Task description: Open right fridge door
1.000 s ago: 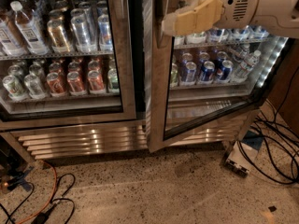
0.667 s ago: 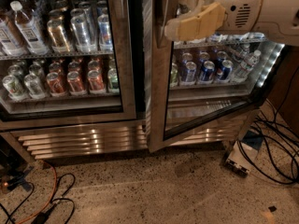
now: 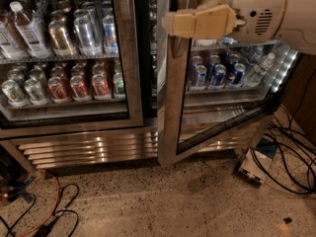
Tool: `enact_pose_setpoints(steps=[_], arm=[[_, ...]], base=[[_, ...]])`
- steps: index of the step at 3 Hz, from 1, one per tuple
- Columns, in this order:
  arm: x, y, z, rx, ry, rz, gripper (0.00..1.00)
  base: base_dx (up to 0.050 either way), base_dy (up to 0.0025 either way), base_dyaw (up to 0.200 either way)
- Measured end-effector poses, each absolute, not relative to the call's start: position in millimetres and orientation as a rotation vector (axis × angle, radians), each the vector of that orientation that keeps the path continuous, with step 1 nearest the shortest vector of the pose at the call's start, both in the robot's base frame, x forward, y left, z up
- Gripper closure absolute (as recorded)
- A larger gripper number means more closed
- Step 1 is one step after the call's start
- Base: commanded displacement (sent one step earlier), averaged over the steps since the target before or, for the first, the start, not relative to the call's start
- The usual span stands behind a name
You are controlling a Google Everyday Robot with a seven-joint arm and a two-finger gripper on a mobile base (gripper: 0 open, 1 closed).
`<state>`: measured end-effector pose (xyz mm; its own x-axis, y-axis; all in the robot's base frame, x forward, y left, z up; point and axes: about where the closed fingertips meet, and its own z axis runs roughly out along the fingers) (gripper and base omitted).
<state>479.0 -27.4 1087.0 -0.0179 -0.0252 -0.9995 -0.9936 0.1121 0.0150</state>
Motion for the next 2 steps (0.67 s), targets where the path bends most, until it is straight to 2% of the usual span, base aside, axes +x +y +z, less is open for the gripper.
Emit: enact_pose_setpoints(steps=[2], arm=[[482.4, -30.8, 1087.1, -1.137, 1.291, 1.125, 0.89]], base=[[0.0, 0.0, 0.0]])
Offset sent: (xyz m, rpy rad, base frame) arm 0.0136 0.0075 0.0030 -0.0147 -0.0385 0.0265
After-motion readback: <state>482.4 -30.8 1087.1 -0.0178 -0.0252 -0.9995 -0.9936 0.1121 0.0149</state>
